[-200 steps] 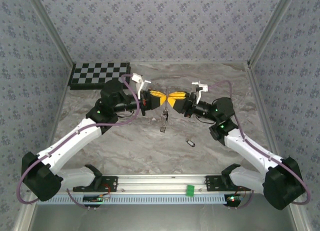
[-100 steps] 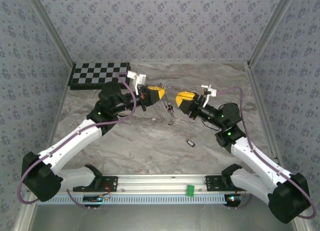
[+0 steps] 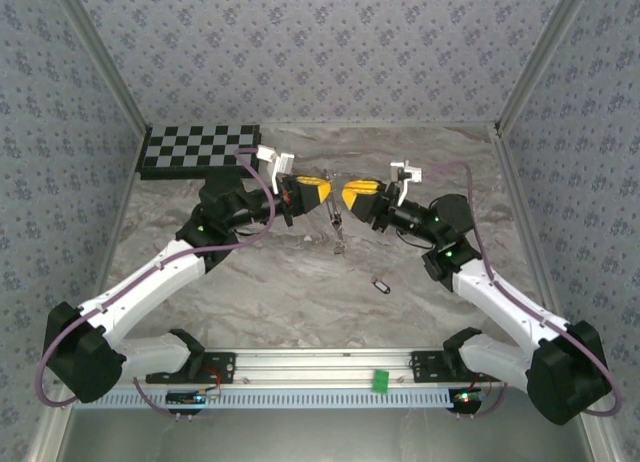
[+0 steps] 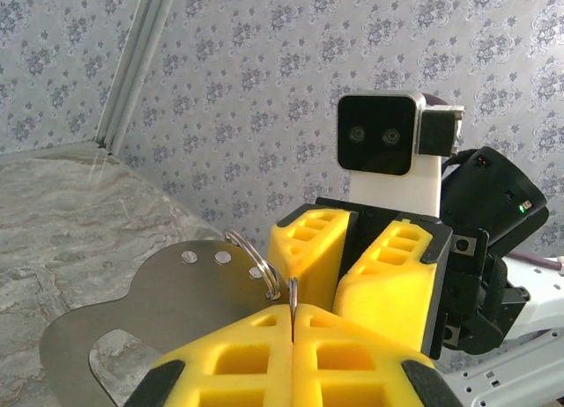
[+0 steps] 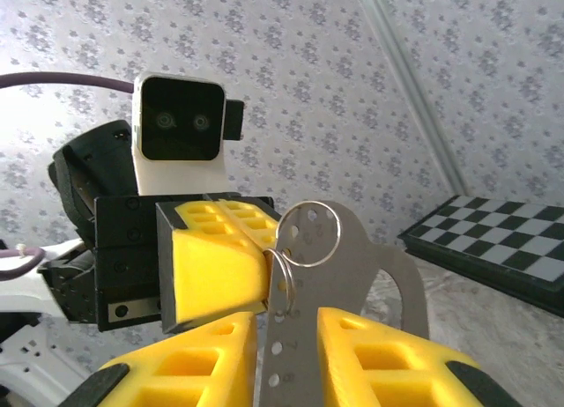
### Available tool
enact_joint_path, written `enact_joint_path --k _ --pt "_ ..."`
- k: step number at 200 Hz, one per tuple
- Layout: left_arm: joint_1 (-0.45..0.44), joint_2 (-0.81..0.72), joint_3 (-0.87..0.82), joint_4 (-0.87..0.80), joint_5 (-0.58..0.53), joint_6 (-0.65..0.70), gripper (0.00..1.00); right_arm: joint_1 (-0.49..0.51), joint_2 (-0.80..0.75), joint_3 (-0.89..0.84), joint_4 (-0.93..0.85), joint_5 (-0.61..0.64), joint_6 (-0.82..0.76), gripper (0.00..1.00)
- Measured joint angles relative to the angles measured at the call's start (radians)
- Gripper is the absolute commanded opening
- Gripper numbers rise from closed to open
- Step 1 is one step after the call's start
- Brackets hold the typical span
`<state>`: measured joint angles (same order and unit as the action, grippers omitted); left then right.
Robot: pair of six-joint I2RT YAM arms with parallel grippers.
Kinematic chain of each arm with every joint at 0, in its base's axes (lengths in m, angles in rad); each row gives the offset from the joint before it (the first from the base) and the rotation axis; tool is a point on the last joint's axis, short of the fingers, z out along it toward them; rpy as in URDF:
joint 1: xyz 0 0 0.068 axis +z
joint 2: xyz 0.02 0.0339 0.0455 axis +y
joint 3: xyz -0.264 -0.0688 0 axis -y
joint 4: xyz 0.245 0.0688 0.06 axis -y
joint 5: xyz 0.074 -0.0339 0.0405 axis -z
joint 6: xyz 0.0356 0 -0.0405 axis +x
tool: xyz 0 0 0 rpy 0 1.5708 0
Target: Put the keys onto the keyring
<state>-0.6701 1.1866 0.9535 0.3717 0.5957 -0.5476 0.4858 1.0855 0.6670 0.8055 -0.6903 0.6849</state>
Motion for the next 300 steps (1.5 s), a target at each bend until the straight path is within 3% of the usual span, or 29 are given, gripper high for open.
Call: enact_joint_path --k 79,146,165,196,205,226,300 --pt "0.000 0.000 0.000 0.016 0.018 0.005 0.00 0.000 0.086 0.042 0.113 -0.058 0.079 0.14" --pt "0.000 0.000 0.000 0.022 0.021 0.005 0.00 0.008 0.110 0.059 0.119 -0.078 0.086 0.13" --pt "0.000 0.000 0.000 0.022 0.020 0.005 0.00 0.010 0.111 0.059 0.119 -0.078 0.088 0.00" --pt "0.000 -0.001 0.000 0.020 0.016 0.012 0.00 0.010 0.111 0.059 0.120 -0.085 0.085 0.00" --pt "0.000 -0.002 0.000 0.013 0.016 0.019 0.08 0.009 0.109 0.059 0.109 -0.085 0.080 0.00" --pt "0.001 -0.007 0.000 -0.025 0.016 0.061 0.28 0.005 0.089 0.068 0.014 -0.093 0.026 0.00" --pt "0.083 -0.090 -0.064 -0.081 0.016 0.152 0.29 0.028 0.045 0.298 -0.671 -0.009 -0.384 0.00"
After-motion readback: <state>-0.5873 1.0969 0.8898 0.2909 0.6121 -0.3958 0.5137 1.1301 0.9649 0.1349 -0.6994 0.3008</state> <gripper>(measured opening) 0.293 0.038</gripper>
